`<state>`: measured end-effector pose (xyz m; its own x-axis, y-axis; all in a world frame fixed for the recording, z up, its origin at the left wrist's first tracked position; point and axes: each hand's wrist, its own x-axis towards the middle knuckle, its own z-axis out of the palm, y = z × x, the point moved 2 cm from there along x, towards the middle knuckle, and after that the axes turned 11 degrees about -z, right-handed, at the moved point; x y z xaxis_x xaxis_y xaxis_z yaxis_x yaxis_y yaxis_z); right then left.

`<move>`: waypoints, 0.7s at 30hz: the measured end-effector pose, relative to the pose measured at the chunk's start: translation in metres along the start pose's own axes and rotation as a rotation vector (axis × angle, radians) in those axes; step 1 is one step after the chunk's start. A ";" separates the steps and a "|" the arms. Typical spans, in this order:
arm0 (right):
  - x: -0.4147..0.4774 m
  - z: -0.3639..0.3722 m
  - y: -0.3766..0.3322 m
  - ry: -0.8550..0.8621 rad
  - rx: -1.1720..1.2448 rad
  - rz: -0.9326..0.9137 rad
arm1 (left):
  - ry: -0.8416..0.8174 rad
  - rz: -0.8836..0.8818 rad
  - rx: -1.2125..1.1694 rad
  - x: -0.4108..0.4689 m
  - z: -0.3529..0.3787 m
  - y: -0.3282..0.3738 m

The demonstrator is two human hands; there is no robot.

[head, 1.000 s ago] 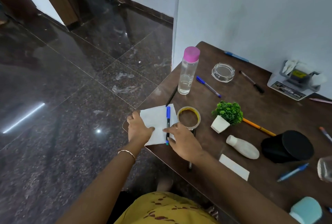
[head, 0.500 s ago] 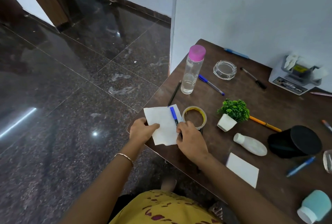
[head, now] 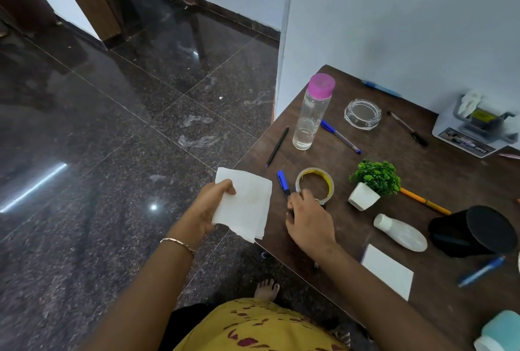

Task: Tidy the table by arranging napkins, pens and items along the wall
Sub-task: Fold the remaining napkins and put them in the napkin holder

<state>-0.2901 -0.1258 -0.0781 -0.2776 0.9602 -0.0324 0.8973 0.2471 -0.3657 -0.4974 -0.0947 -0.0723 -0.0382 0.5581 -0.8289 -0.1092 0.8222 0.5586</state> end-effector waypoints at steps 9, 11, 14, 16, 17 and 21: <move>0.006 0.004 -0.010 0.049 0.164 -0.015 | -0.059 -0.034 -0.069 -0.008 0.001 0.002; 0.011 0.007 -0.011 0.031 0.416 0.075 | -0.126 -0.048 -0.123 -0.010 0.003 0.003; 0.017 0.007 -0.020 -0.021 1.100 0.376 | -0.259 -0.043 -0.213 -0.016 0.009 0.006; 0.022 0.007 -0.023 -0.049 1.454 0.549 | -0.359 -0.026 -0.281 -0.021 0.015 0.008; 0.023 0.006 -0.023 -0.037 1.546 0.586 | -0.395 -0.020 -0.312 -0.022 0.018 0.010; 0.024 -0.011 -0.017 0.081 1.579 0.537 | -0.435 -0.014 -0.311 -0.025 0.033 0.013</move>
<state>-0.3080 -0.1059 -0.0627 -0.0109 0.9028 -0.4300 -0.3408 -0.4076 -0.8472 -0.4655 -0.0944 -0.0437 0.3733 0.5966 -0.7104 -0.3989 0.7946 0.4577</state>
